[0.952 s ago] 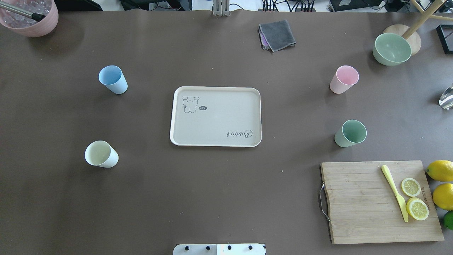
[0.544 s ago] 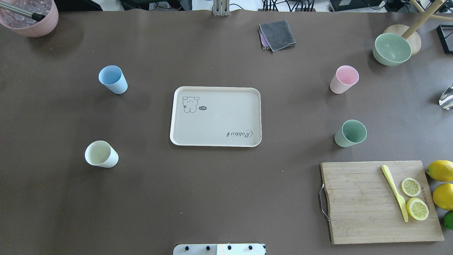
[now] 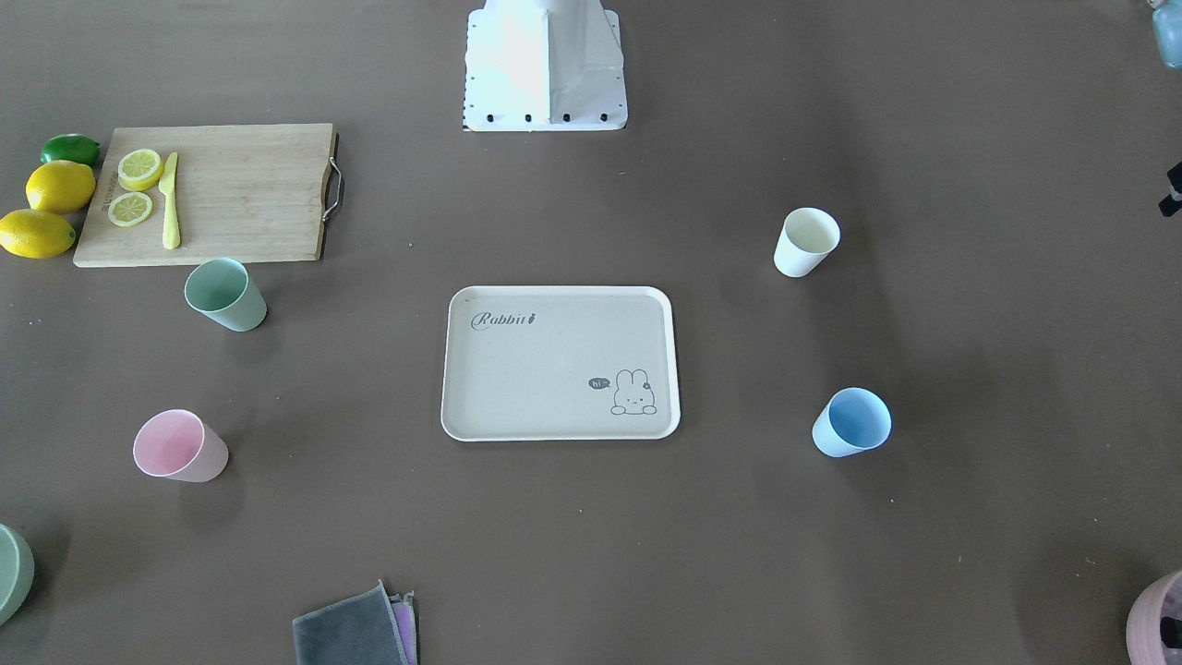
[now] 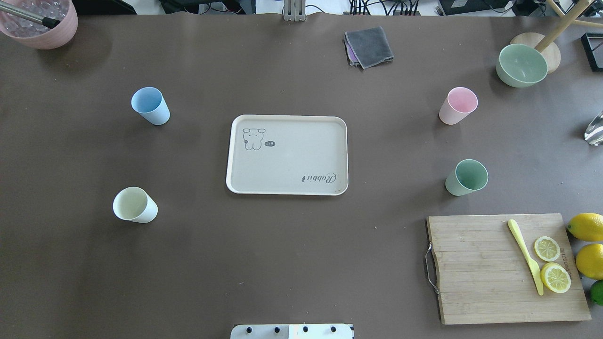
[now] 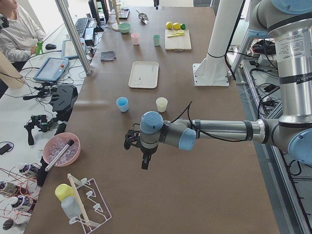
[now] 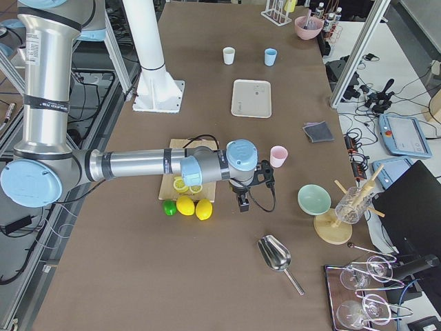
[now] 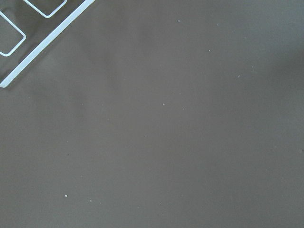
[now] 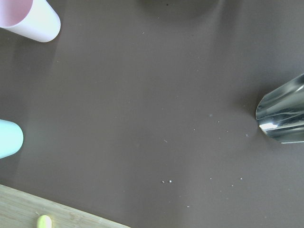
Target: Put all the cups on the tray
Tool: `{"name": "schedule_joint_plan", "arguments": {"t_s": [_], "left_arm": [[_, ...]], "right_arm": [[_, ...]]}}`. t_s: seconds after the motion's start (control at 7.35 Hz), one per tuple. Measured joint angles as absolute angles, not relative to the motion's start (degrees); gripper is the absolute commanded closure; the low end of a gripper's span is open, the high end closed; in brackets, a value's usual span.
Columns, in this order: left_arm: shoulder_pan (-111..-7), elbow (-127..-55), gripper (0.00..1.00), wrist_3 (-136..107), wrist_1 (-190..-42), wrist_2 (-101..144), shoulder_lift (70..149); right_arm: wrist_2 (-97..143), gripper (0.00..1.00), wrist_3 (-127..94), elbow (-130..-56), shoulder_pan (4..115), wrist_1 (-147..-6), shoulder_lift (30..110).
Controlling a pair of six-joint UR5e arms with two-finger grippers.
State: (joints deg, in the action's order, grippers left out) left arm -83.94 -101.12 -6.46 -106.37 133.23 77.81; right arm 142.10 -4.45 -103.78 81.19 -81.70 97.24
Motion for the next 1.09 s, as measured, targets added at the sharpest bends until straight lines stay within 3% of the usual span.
{"name": "schedule_joint_plan", "arguments": {"t_s": [0.41,0.82,1.09], "left_arm": [[-83.91,-100.99,0.02,-6.67,-107.09,133.26,78.96],[-82.87,-100.71,0.02,-10.46,-107.52,133.22,80.29],[-82.35,-100.64,0.02,-11.45,-107.92,133.18,80.38]], "right_arm": [[140.14,0.01,-28.6,-110.07,69.09,-75.7,96.63],[131.95,0.03,-46.36,-110.04,55.21,-70.07,92.66],[129.89,0.11,-49.8,-107.25,51.47,-69.78,89.48]]}}
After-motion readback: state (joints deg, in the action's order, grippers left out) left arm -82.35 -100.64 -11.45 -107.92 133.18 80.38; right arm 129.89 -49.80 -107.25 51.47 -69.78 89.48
